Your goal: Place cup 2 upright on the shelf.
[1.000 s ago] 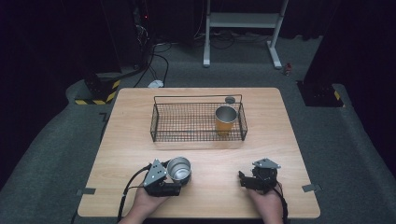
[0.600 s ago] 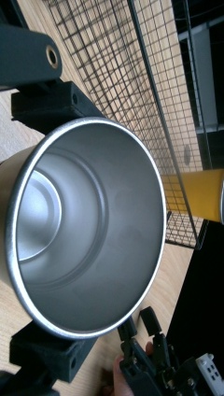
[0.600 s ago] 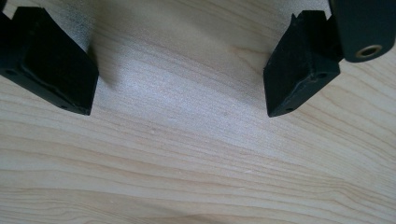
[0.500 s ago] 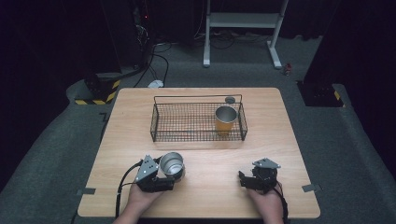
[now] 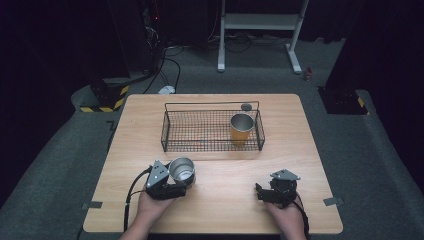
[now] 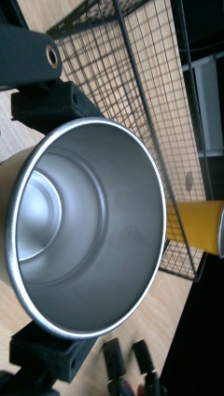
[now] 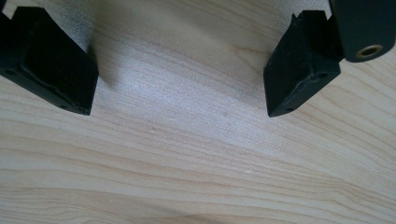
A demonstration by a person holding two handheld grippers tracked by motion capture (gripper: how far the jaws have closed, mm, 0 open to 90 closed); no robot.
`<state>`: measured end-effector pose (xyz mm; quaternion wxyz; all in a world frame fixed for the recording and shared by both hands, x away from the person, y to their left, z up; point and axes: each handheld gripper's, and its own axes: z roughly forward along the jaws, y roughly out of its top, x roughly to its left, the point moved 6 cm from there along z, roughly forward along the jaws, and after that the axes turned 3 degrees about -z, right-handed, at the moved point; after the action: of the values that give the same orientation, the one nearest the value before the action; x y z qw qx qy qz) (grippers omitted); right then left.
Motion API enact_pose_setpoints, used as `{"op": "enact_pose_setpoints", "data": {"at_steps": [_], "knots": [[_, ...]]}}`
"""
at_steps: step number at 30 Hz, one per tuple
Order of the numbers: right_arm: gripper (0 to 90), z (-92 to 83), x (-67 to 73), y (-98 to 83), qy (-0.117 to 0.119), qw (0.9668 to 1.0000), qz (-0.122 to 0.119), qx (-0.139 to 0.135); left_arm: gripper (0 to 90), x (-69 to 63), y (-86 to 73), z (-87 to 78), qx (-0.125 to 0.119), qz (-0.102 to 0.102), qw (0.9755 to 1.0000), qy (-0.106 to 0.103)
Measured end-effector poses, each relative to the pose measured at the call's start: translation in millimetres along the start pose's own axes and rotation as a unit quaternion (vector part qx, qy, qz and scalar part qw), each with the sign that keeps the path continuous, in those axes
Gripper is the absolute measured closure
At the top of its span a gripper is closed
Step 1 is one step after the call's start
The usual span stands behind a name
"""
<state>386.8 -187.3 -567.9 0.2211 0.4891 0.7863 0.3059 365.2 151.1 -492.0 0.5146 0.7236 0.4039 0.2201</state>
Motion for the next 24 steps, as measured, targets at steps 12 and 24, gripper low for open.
{"op": "enact_pose_setpoints", "data": {"at_steps": [12, 24], "knots": [[9.9, 0.0, 0.0, 0.0, 0.000, 1.0000, 0.000, 0.000, 19.1, 14.9, 18.8, -4.7, -0.014, -0.014, 0.9995, 0.026], [9.9, 0.0, 0.0, 0.0, 0.000, 1.0000, 0.000, 0.000, 19.1, 20.3, 27.0, -5.1, -0.015, -0.009, 0.9992, 0.037]]}}
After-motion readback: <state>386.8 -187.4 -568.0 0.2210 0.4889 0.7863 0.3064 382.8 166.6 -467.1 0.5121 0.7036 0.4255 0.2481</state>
